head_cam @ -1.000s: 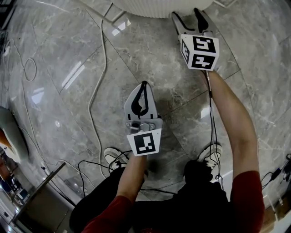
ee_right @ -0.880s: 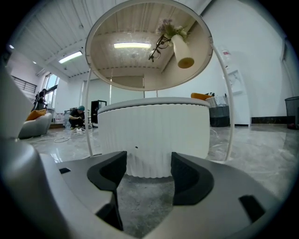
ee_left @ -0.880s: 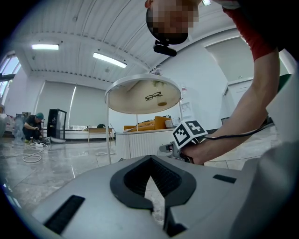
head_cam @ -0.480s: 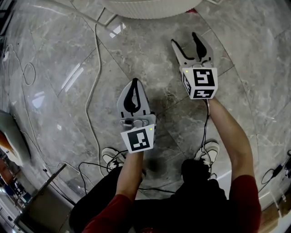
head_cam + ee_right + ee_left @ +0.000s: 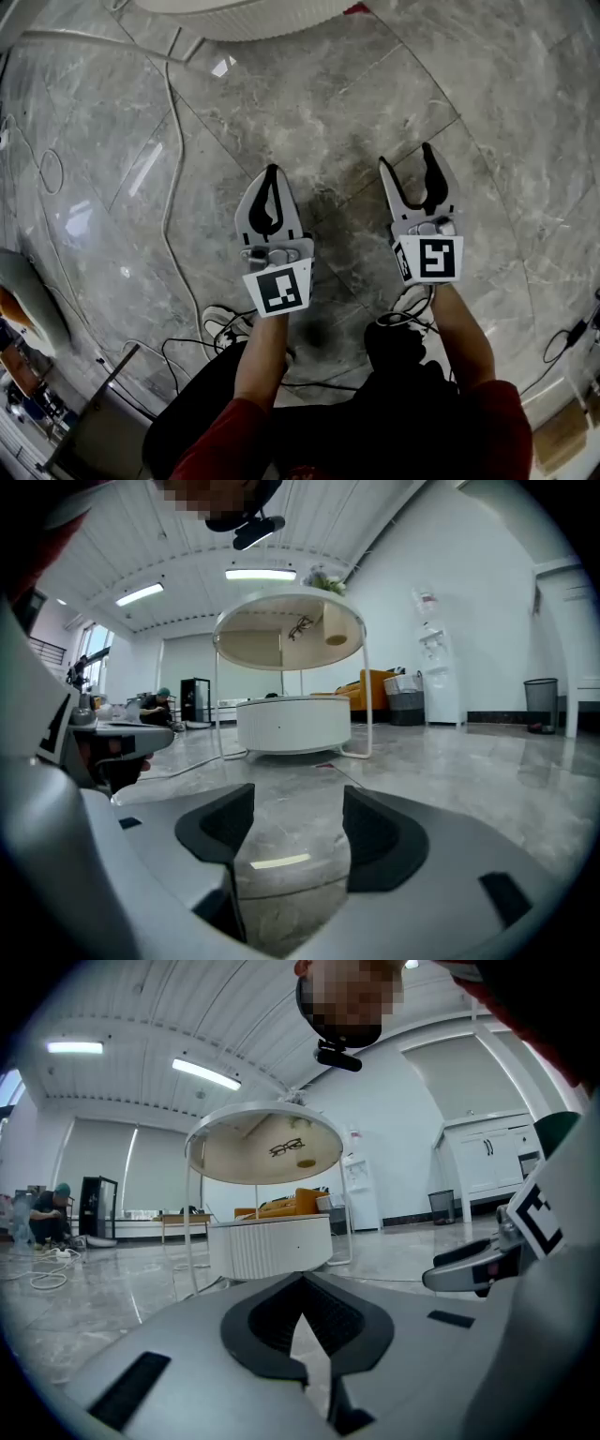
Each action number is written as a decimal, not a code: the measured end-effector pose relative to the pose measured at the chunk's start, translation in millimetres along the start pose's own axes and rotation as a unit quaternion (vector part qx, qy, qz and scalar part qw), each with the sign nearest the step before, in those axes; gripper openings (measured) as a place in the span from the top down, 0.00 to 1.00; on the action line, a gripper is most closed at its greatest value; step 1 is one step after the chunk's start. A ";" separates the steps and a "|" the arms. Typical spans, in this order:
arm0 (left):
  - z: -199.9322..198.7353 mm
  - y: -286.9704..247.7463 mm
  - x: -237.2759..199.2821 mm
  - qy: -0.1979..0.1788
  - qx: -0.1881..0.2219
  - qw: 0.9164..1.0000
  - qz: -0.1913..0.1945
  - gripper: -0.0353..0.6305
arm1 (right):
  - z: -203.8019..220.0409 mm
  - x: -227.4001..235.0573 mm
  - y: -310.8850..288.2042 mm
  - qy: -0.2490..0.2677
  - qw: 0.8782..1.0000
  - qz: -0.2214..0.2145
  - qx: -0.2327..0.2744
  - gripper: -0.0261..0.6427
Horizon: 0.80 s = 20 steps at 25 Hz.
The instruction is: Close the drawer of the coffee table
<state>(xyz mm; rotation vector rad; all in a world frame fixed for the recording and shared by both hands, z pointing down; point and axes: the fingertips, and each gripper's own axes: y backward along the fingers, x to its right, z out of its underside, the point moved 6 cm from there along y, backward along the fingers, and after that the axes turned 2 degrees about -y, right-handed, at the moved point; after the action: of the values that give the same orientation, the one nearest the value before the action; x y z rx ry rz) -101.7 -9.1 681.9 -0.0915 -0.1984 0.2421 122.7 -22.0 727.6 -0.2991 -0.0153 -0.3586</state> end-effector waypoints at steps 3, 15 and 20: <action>5.5 6.5 7.0 -0.005 -0.014 1.000 0.017 0.93 | -1.5 6.6 24.1 -0.009 1.000 0.022 0.005 0.52; -2.2 9.5 14.4 0.005 0.001 1.000 0.027 0.93 | -26.1 12.5 33.6 -0.025 0.999 0.011 0.034 0.54; -8.1 9.6 9.1 0.004 0.012 1.000 0.024 0.93 | -29.3 7.1 29.6 -0.016 1.000 0.013 0.021 0.73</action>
<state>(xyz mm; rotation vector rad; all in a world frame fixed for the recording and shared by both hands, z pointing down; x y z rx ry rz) -93.6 1.8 674.6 -0.0740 -0.1860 0.2925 138.6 -6.6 691.7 -0.2638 -0.0499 -0.3284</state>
